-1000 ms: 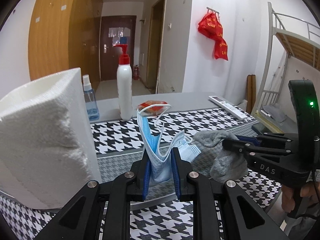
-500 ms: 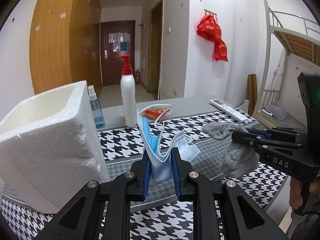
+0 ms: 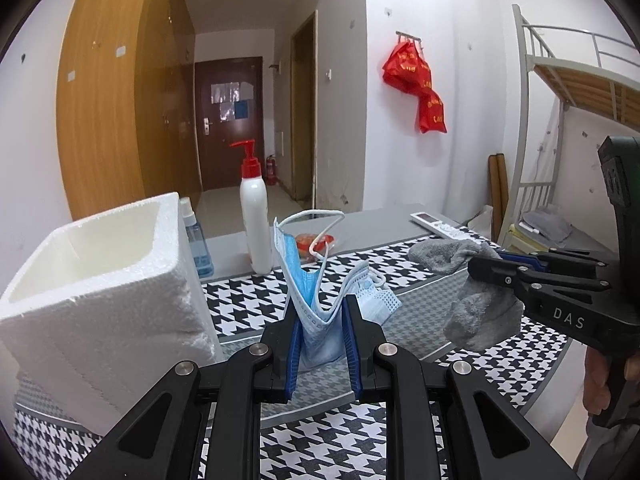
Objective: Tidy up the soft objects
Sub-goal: 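Carry the mask and sock toward the white foam box with both grippers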
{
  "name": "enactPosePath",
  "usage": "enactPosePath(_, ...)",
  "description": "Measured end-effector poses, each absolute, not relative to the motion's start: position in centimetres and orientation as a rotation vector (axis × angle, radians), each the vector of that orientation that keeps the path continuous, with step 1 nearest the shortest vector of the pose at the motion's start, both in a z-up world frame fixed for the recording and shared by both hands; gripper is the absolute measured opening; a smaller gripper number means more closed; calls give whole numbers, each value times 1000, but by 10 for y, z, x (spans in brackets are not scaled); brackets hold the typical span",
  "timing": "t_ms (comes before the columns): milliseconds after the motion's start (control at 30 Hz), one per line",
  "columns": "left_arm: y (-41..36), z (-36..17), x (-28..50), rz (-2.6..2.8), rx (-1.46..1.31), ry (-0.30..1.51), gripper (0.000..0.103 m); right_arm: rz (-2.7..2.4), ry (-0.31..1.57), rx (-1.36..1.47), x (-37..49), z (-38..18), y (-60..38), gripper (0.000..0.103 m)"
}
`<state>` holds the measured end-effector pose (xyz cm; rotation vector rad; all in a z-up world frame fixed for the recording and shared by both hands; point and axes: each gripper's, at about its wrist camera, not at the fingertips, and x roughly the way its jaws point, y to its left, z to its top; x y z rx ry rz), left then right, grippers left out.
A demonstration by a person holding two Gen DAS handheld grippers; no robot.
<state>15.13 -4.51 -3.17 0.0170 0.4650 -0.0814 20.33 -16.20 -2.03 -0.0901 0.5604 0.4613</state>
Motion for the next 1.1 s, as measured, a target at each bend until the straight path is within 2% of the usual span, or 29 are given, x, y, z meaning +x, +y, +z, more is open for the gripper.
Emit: enactPosePath(1100,-30,24,119,-91,69,321,21,455,434,-58,177,26,-159,18)
